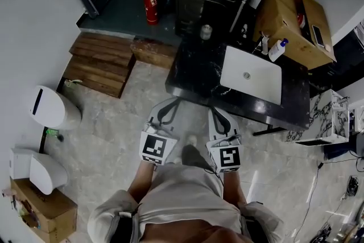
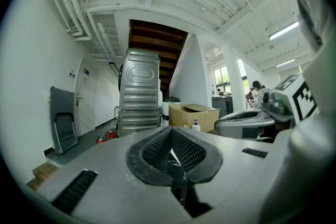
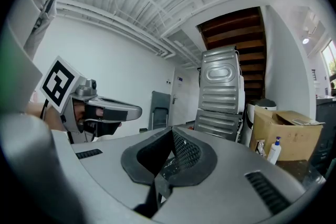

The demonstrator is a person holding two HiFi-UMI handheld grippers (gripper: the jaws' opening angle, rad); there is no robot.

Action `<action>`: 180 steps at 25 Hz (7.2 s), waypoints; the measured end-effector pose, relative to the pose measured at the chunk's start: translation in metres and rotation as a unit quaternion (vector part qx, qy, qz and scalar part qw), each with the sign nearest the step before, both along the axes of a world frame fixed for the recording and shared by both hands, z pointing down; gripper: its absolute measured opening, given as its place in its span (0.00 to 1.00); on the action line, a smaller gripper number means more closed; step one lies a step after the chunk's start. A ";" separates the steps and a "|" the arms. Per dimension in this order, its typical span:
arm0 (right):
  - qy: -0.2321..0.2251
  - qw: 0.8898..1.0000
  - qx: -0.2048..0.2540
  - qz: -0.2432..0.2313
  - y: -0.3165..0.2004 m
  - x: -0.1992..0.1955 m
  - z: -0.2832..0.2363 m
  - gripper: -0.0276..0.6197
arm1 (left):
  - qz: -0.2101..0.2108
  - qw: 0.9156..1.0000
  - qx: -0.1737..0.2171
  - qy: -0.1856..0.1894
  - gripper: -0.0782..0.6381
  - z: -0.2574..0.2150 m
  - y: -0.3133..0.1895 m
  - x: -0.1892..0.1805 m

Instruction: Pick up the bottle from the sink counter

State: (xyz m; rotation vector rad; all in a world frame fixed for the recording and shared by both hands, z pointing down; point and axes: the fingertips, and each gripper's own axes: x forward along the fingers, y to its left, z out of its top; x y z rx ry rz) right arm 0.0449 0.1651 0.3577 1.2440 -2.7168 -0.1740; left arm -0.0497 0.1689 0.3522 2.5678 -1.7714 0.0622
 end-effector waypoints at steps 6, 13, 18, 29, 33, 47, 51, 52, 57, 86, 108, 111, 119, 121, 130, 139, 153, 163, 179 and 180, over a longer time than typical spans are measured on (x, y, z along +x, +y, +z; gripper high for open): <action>-0.001 1.000 -0.007 -0.004 -0.032 -0.002 0.002 0.03 | -0.004 1.000 -0.008 -0.001 0.11 0.004 -0.029 -0.002; -0.006 1.000 -0.020 -0.009 -0.070 0.001 0.010 0.03 | -0.008 1.000 -0.015 -0.004 0.11 0.008 -0.065 0.002; -0.012 0.999 -0.024 -0.018 -0.100 0.003 0.011 0.03 | -0.011 1.000 -0.017 -0.005 0.11 0.008 -0.091 0.007; -0.012 0.999 -0.032 -0.040 -0.150 0.017 0.012 0.03 | -0.026 0.999 -0.023 -0.010 0.11 0.011 -0.140 0.021; -0.013 0.999 -0.034 -0.039 -0.163 0.020 0.014 0.03 | -0.028 0.999 -0.030 -0.007 0.11 0.014 -0.153 0.022; -0.017 0.998 -0.051 -0.029 -0.202 0.010 0.027 0.03 | -0.016 0.999 -0.031 -0.017 0.11 0.028 -0.200 0.013; -0.010 0.999 -0.041 -0.024 -0.221 0.006 0.030 0.03 | -0.004 0.999 -0.034 -0.012 0.11 0.032 -0.221 0.008; -0.010 0.999 -0.044 -0.021 -0.226 0.004 0.031 0.03 | -0.001 0.999 -0.034 -0.012 0.11 0.033 -0.227 0.006; -0.006 0.998 -0.058 -0.012 -0.248 -0.006 0.040 0.03 | 0.018 0.999 -0.044 -0.011 0.11 0.042 -0.251 0.000; 0.035 0.990 -0.129 0.048 -0.335 -0.039 0.109 0.03 | 0.086 0.990 -0.105 -0.035 0.11 0.115 -0.360 -0.029; 0.049 0.981 -0.170 0.075 -0.373 -0.048 0.158 0.03 | 0.137 0.978 -0.149 -0.047 0.11 0.176 -0.412 -0.019; 0.050 0.980 -0.176 0.079 -0.377 -0.049 0.165 0.03 | 0.142 0.977 -0.154 -0.047 0.11 0.184 -0.418 -0.019; 0.055 0.976 -0.190 0.089 -0.382 -0.047 0.179 0.03 | 0.155 0.973 -0.167 -0.048 0.12 0.207 -0.435 -0.013; 0.055 0.976 -0.191 0.092 -0.384 -0.047 0.181 0.03 | 0.156 0.972 -0.170 -0.051 0.14 0.213 -0.440 -0.011; 0.055 0.974 -0.198 0.092 -0.390 -0.049 0.188 0.03 | 0.151 0.970 -0.183 -0.059 0.27 0.234 -0.462 -0.009; 0.056 0.974 -0.202 0.087 -0.394 -0.047 0.194 0.03 | 0.152 0.967 -0.194 -0.071 0.35 0.252 -0.478 0.001; 0.063 0.973 -0.211 0.071 -0.410 -0.034 0.205 0.03 | 0.152 0.963 -0.207 -0.084 0.46 0.273 -0.495 0.015; 0.067 0.973 -0.210 0.063 -0.417 -0.023 0.206 0.03 | 0.152 0.962 -0.213 -0.085 0.54 0.282 -0.506 0.026; 0.062 0.974 -0.206 0.069 -0.417 -0.007 0.204 0.03 | 0.137 0.964 -0.211 -0.090 0.55 0.287 -0.519 0.033; 0.062 0.974 -0.206 0.069 -0.416 -0.007 0.204 0.03 | 0.137 0.963 -0.212 -0.090 0.55 0.287 -0.519 0.033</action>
